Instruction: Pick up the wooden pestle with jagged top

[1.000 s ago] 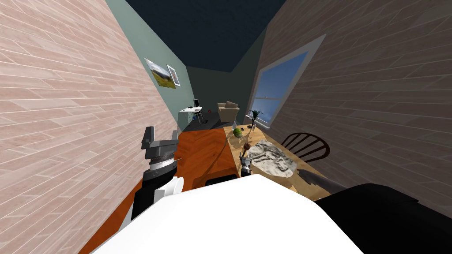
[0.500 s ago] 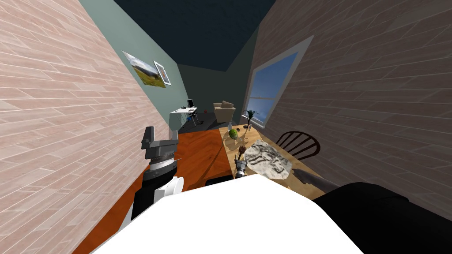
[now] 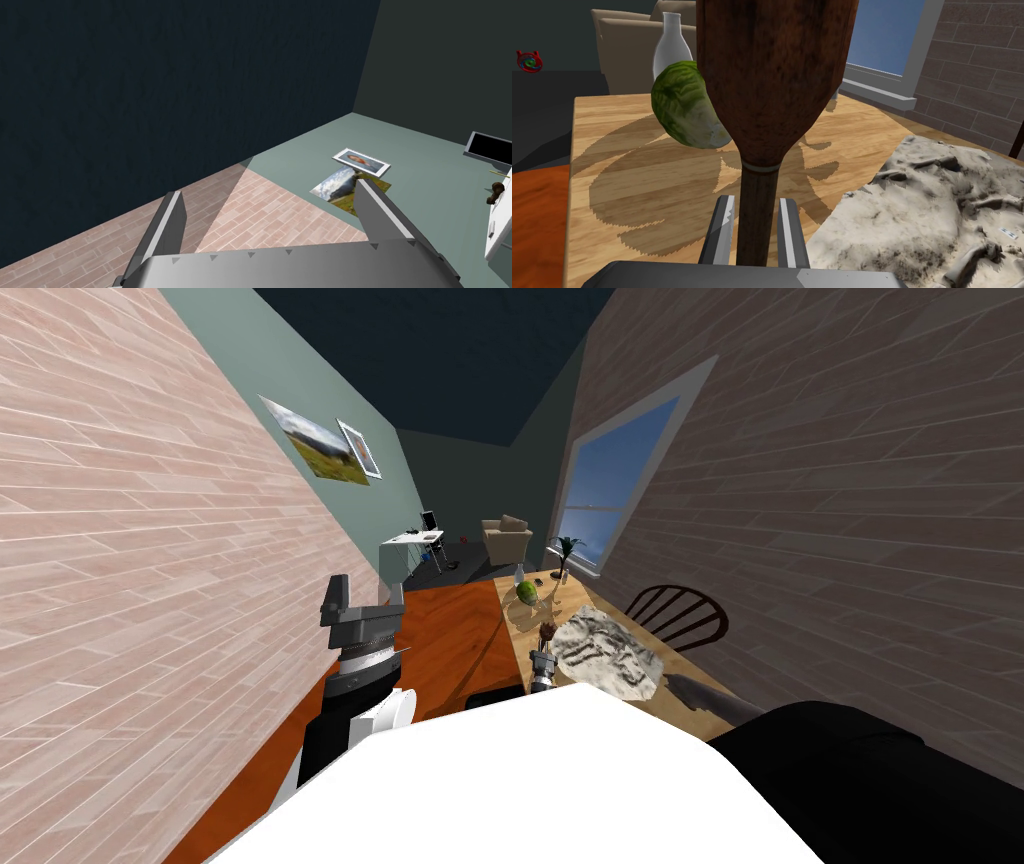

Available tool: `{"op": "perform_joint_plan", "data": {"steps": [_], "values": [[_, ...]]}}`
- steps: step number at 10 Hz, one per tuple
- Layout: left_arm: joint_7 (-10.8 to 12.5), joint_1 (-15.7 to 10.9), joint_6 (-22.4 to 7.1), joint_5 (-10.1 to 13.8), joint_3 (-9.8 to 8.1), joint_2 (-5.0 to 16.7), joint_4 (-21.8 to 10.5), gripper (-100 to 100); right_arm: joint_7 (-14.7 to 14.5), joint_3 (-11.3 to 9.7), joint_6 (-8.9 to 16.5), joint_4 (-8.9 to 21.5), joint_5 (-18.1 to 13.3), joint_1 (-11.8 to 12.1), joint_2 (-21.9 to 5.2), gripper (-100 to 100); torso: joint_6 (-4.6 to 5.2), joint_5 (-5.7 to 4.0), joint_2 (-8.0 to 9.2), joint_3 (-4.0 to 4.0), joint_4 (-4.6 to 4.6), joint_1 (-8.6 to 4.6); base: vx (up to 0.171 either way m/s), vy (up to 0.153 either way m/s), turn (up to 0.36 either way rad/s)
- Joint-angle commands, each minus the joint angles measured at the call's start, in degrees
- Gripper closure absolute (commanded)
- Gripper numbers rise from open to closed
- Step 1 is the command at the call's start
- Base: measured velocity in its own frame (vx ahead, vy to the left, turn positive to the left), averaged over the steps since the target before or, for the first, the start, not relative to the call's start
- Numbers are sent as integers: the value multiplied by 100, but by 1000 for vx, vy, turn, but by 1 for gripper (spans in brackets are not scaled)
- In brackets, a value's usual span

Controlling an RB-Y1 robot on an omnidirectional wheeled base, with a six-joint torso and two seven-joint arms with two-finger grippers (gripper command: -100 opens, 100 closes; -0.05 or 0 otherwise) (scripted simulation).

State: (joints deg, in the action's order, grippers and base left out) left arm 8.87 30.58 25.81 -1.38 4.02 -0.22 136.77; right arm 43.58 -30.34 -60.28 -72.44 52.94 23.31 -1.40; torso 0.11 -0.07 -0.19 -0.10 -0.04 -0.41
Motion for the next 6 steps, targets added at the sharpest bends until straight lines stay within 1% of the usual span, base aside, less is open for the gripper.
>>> {"op": "perform_joint_plan", "data": {"steps": [1,2,3,4,5,6], "values": [[0,0,0,0,0,0,0,0,0,0,0,0,0,0,0,100,0,0,0,0,0,0,0,0,0],[0,0,0,0,0,0,0,0,0,-1,0,0,0,0,0,100,0,0,1,0,0,0,0,0,0],[0,0,0,0,0,0,0,0,0,-1,1,0,0,0,1,0,1,1,1,1,0,0,0,0,0],[0,0,0,0,0,0,0,0,206,258,147,214,-5,-179,-137,100,1,1,1,1,0,0,-78,68,180],[0,-2,0,0,1,-1,-1,0,399,426,306,406,-14,-389,-279,100,-5,-6,8,-2,-10,9,-192,158,243],[0,-3,-1,0,2,-1,-1,0,432,593,306,448,-14,-389,-279,100,-20,-24,21,-6,-28,39,-154,141,130]]}}
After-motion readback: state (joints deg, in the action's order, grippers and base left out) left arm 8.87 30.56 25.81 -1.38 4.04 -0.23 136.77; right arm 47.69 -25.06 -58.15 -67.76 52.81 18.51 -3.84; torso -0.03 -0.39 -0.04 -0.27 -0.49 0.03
